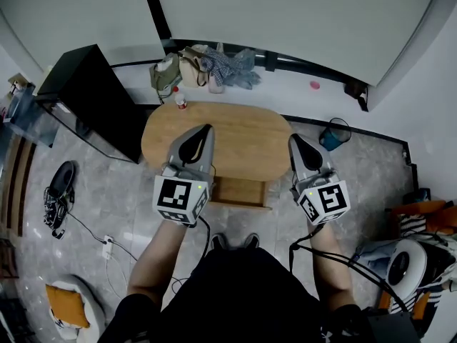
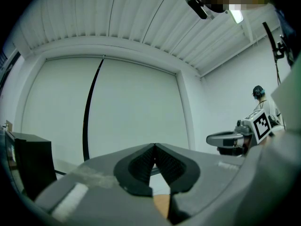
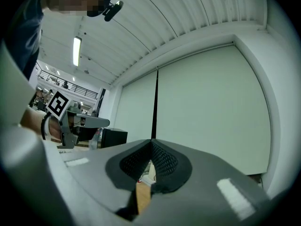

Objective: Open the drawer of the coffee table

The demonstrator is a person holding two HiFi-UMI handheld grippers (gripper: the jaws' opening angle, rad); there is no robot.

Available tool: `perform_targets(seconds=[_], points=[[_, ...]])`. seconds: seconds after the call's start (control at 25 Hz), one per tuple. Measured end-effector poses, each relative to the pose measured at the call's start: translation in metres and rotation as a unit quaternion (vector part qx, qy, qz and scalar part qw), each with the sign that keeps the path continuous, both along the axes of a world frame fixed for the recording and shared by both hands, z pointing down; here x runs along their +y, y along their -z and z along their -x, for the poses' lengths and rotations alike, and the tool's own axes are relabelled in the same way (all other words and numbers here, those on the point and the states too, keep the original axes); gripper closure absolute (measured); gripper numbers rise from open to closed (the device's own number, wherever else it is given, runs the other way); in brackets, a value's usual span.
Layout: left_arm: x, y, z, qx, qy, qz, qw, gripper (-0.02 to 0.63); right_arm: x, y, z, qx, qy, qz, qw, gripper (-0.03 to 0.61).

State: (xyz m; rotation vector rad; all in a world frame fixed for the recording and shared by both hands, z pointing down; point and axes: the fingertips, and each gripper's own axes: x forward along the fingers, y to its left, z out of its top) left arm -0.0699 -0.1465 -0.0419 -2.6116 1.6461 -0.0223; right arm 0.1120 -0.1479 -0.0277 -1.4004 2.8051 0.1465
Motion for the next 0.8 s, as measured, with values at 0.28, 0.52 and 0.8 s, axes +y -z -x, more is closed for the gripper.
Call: perform_targets(seconds=[0.28, 0.52, 0.8], points=[[0.0027, -0.0049, 0.0016, -0.001, 0.005, 0.002, 1.0, 0.612, -0.0006, -0.0043, -0.0002, -0.005, 0.001, 0.003, 1.0, 0.577], [0.0066, -0.0038, 0.0035, 0.0, 0.008, 0.002, 1.0, 0.612, 0.0032, -0.0045, 0.0014, -0.006, 0.004, 0.003, 1.0, 0.577], [0.0052, -0.0059, 0.0046, -0.001, 0.006, 0.006, 1.0, 0.612, 0.0016, -0.0037, 0.0046, -0.006, 0.004, 0.003, 1.0, 0.577]])
